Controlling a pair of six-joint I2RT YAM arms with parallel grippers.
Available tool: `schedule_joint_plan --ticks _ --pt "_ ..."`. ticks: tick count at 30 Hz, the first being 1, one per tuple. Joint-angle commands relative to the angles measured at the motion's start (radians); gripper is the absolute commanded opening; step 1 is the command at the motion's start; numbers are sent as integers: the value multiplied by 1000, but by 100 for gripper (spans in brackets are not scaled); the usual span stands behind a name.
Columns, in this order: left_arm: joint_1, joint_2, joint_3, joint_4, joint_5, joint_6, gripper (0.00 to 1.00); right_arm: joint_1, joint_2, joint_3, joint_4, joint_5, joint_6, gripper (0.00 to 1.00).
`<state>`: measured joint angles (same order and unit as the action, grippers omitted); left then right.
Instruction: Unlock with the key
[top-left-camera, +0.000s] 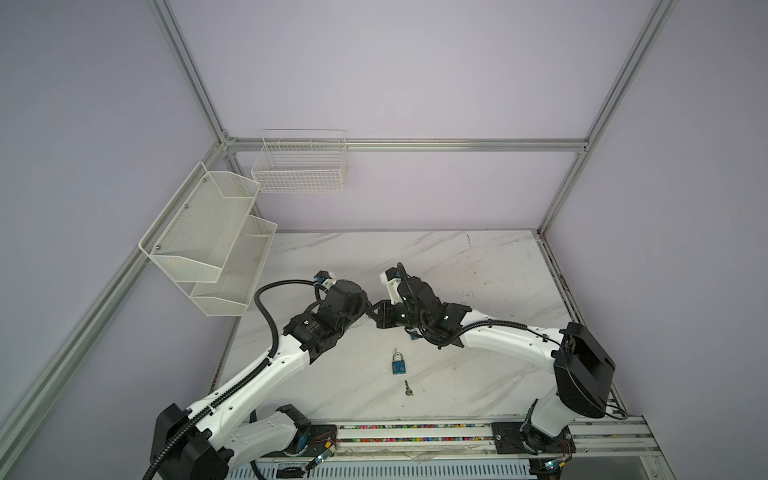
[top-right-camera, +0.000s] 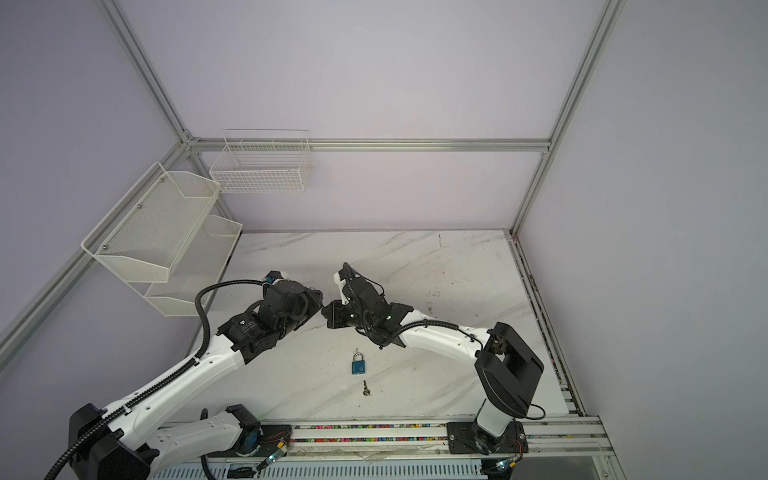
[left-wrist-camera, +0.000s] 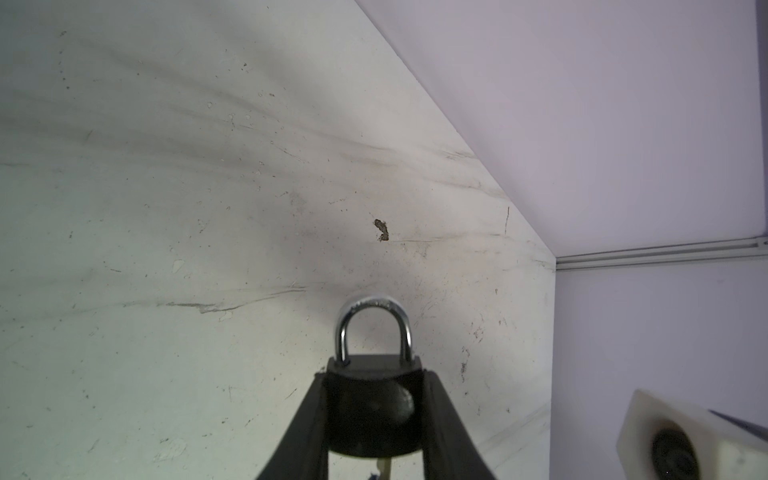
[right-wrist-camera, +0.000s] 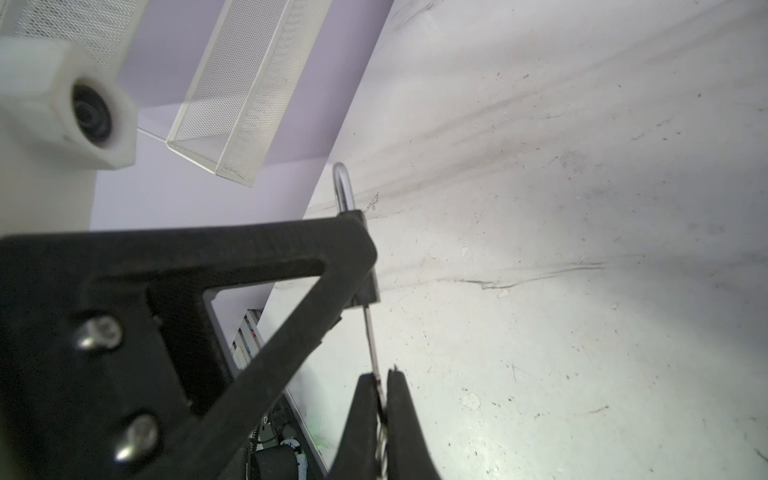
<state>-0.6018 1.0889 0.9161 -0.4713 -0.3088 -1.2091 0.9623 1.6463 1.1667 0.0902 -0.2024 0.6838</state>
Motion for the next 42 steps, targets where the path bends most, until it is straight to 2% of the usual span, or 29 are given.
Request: schedule_joint_plan --ticks 1,6,10,21,33,36,42 --pt "23 -43 -30 30 26 -73 2 -9 20 18 7 -1 58 0" --pt "42 -58 -22 34 19 -106 2 0 46 78 -112 15 26 0" --pt "53 -57 -32 55 27 -131 2 8 58 96 -82 -50 21 0" --pt "77 -67 -59 71 54 -176 2 30 113 261 -230 -17 -61 0" --pt "110 -104 -77 67 75 -173 2 30 96 300 -291 8 -107 0" --pt "124 -108 -82 80 96 -172 2 40 116 323 -299 -22 -123 0" --pt "135 -110 -83 86 129 -179 2 49 122 355 -327 38 -145 0"
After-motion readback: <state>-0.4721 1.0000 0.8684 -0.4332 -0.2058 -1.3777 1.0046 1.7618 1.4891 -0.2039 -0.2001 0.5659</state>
